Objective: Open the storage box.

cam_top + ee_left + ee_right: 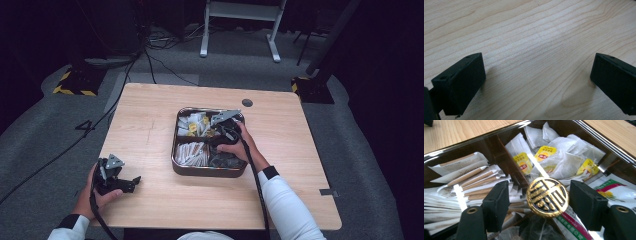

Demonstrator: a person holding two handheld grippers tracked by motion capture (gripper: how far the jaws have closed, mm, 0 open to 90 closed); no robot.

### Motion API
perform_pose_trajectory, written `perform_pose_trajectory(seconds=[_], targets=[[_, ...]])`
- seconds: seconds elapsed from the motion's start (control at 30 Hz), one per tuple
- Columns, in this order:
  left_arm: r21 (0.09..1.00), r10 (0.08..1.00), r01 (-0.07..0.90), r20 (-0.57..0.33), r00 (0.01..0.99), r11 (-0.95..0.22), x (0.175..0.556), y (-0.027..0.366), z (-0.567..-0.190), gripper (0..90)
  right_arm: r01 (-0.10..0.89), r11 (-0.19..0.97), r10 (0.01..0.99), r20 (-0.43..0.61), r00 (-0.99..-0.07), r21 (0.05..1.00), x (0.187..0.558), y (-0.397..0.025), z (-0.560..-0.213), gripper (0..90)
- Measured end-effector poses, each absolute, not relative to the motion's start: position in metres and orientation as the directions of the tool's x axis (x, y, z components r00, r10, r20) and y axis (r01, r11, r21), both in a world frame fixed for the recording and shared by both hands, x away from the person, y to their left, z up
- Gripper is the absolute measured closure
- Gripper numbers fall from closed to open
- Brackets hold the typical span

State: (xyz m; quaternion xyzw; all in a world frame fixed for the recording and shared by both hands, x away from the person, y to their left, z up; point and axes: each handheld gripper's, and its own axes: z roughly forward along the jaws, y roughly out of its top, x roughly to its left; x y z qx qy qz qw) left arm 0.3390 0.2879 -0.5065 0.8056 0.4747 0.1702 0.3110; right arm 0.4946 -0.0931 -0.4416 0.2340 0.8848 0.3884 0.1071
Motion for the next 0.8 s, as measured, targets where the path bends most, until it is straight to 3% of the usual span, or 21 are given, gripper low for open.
perform_pose_trajectory(seconds=[0.27,0.3,0.37,0.57,0.8], targets=[[0.663,0.871,0.659,-0.021,0.491,-0.356,0.3390,0.2880,-0.5065,0.1,0.322,0.590,0.489,-0.010,-0.872,0.741,0.4933,-0.0854,-0.4416,39.6],[0.663,0.871,0.659,-0.021,0.491,-0.355,0.3389,0.2879,-0.5065,0.1,0.328,0.580,0.502,-0.011,-0.865,0.745,0.4939,-0.0867,-0.4416,46.3],[0.663,0.871,0.659,-0.021,0.491,-0.356,0.3389,0.2879,-0.5065,0.1,0.339,0.570,0.521,-0.010,-0.854,0.749,0.4947,-0.0885,-0.4414,51.3],[0.663,0.871,0.659,-0.021,0.491,-0.355,0.3389,0.2879,-0.5065,0.1,0.344,0.562,0.542,-0.020,-0.840,0.752,0.4950,-0.0896,-0.4412,58.9],[0.663,0.871,0.659,-0.021,0.491,-0.356,0.3389,0.2880,-0.5065,0.1,0.347,0.557,0.553,-0.025,-0.833,0.755,0.4936,-0.0894,-0.4411,59.2]])
